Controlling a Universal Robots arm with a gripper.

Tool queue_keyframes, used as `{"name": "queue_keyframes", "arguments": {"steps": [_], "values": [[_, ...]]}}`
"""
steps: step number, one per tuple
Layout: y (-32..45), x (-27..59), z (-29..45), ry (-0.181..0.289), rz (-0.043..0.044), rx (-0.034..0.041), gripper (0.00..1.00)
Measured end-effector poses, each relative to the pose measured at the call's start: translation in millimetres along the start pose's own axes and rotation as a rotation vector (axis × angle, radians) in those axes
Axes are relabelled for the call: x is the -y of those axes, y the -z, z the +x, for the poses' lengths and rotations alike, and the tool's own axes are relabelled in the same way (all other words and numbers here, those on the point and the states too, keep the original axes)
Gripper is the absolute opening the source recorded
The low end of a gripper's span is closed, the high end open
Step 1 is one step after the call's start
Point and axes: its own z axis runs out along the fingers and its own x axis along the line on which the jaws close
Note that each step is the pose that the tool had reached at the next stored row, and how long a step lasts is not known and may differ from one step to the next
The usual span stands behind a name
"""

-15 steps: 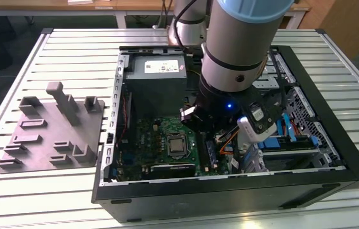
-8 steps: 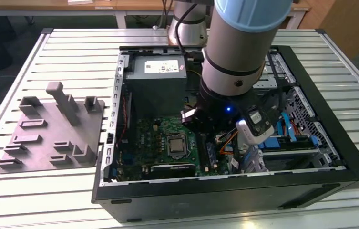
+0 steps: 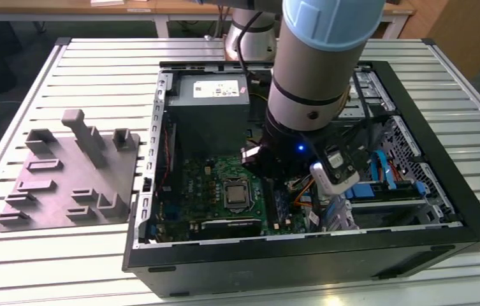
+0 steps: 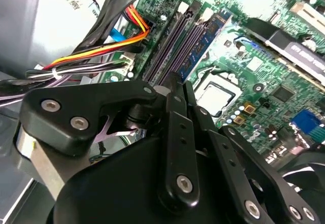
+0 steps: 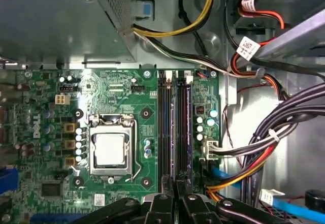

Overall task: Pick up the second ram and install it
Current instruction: 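Insert the second ram into the second slot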

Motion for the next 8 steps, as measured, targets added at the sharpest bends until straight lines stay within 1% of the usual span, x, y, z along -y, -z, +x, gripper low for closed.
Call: {"name": "queue_keyframes", "arguments": {"steps": [4,8], "values": [[-7.0,-5.0,0.4,-0.012,-0.0003,0.0004,0.14],[-12.8,-7.8,2.1,-0.022,-0.0002,0.0006,0.14]]}}
